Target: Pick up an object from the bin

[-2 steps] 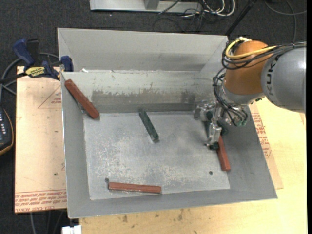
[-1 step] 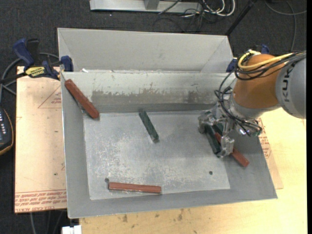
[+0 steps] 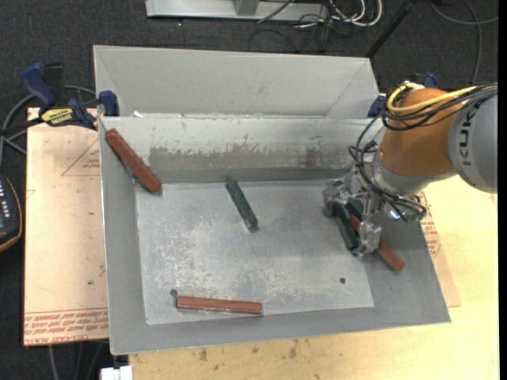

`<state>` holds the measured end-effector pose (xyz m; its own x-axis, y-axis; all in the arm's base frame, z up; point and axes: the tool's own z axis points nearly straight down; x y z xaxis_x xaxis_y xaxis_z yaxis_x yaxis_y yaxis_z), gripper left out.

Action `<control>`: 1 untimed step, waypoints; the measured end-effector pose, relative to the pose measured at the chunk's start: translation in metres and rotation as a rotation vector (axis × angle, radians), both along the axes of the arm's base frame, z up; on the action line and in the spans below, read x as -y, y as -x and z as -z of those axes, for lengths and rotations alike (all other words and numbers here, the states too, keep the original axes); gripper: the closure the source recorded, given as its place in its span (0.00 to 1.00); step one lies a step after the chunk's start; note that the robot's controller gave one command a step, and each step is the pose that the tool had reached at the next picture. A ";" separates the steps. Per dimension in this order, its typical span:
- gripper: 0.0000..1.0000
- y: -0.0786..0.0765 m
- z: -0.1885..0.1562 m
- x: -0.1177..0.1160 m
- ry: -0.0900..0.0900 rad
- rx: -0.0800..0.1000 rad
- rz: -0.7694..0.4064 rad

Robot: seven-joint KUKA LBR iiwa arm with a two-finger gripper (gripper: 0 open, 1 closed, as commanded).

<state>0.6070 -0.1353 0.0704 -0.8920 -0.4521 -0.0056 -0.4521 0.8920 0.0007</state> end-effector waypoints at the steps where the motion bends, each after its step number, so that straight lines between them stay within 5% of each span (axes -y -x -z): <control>1: 0.00 0.000 0.000 0.000 0.000 0.000 0.001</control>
Offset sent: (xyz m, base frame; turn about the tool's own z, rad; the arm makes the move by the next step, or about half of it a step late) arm 0.0000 0.0000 0.0000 0.0000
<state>0.6070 -0.1354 0.0704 -0.8923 -0.4514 -0.0056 -0.4514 0.8923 0.0009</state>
